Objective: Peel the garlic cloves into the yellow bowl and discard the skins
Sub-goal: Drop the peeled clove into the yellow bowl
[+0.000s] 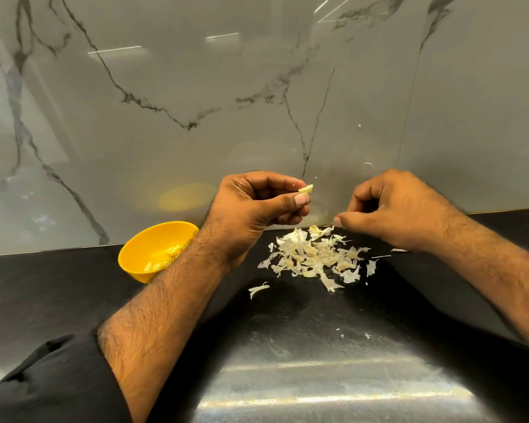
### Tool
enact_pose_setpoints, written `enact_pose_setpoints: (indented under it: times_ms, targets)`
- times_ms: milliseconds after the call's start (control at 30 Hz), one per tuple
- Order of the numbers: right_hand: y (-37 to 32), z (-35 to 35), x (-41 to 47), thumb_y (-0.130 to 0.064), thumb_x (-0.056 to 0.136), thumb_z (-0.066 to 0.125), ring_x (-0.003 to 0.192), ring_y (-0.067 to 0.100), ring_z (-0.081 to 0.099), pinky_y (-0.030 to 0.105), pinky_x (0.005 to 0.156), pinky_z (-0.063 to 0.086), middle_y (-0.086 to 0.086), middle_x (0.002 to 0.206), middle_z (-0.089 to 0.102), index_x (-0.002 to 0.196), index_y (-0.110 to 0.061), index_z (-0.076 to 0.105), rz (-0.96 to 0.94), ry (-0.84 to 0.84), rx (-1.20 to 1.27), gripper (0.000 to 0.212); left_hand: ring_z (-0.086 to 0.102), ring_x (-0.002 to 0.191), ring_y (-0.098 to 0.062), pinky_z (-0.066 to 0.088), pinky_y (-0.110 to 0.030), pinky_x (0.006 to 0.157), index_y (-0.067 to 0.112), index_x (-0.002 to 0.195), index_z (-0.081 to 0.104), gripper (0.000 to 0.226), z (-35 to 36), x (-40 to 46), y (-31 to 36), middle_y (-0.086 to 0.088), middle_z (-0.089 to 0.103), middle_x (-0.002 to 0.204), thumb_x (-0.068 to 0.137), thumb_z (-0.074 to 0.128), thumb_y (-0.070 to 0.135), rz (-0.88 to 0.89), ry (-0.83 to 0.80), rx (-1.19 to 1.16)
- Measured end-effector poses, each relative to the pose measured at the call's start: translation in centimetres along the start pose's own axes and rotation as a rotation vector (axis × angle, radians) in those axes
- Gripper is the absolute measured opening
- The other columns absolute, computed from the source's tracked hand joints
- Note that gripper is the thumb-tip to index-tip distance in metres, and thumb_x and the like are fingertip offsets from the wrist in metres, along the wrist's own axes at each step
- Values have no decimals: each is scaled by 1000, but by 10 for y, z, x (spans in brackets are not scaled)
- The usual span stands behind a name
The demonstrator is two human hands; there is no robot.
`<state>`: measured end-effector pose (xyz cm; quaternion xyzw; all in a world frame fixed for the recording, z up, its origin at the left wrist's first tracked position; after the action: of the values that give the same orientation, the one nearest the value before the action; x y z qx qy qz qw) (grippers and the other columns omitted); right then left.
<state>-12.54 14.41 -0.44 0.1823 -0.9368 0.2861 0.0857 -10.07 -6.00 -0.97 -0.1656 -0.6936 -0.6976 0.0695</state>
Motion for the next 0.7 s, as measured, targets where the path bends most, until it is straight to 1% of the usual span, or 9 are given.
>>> enact_pose_setpoints:
  times_ms: [67, 100, 167, 233, 300, 433, 533, 633, 700]
  targets:
    - [-1, 3, -1, -26, 78, 92, 84, 9, 70, 26, 73, 56, -9, 90, 71, 94, -30, 70, -17, -16, 133, 27, 79, 86, -30, 65, -33, 76, -4, 109, 76, 22, 3, 0, 1, -22, 79, 97, 87, 79, -3, 9, -19, 41]
    - [-3, 5, -1, -24, 80, 90, 87, 10, 71, 30, 78, 59, -8, 95, 72, 100, -30, 71, -51, -21, 242, 29, 79, 84, -30, 65, -33, 76, -5, 109, 75, 23, 4, 0, 0, -22, 79, 96, 87, 79, -4, 12, -32, 62]
    - [-17, 7, -4, -32, 89, 78, 90, 14, 73, 35, 80, 63, -5, 99, 77, 111, -29, 76, -141, -30, 465, 22, 78, 80, -28, 65, -31, 73, -7, 107, 75, 23, 8, -1, -1, -22, 79, 92, 85, 80, -5, 14, -54, 107]
    - [-21, 10, -4, -36, 91, 71, 88, 22, 75, 37, 77, 65, -1, 98, 80, 113, -24, 79, -167, -24, 608, 26, 78, 77, -28, 64, -31, 71, -7, 104, 75, 21, 11, -2, -3, -21, 79, 89, 84, 83, -4, 27, -66, 163]
    - [-21, 13, -4, -29, 90, 75, 86, 27, 75, 40, 79, 65, 3, 94, 80, 107, -19, 82, -167, -20, 630, 21, 77, 76, -28, 64, -34, 69, -3, 98, 76, 17, 14, -1, -5, -15, 79, 86, 84, 86, 0, 57, -63, 260]
    - [-11, 19, -2, -14, 96, 71, 78, 16, 73, 32, 77, 63, 3, 91, 78, 104, -18, 80, -92, -27, 679, 13, 74, 69, -21, 65, -36, 63, 9, 89, 77, 16, 12, 2, -3, -5, 77, 78, 83, 90, 16, 119, 7, 473]
    - [-10, 25, -1, -22, 105, 59, 78, 18, 67, 36, 79, 61, 0, 86, 72, 102, -23, 80, -60, -45, 630, 21, 74, 69, -14, 63, -28, 66, 13, 88, 77, 17, 8, 2, 0, -1, 77, 77, 83, 91, 21, 137, 28, 511]
    - [1, 27, 2, -31, 109, 49, 70, 17, 58, 39, 74, 57, 0, 76, 61, 99, -13, 74, 33, -29, 642, 33, 73, 67, -14, 61, -24, 64, 12, 86, 76, 19, 2, 2, 8, -2, 75, 75, 86, 89, 25, 171, 56, 551]
    - [5, 27, 2, -37, 108, 51, 65, 18, 56, 39, 71, 55, 1, 69, 61, 95, -7, 72, 78, -31, 648, 39, 73, 65, -15, 60, -23, 61, 12, 85, 76, 21, -5, 1, 16, -2, 74, 73, 88, 87, 29, 189, 81, 577]
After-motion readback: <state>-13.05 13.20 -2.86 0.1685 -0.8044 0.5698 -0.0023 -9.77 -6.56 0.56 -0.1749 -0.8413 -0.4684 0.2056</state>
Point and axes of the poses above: each hand's wrist, its own x-axis towards the middle knuckle, its own z-axis out of the palm, y = z × x, the point moved 9 cm from there along x, towards the middle knuckle
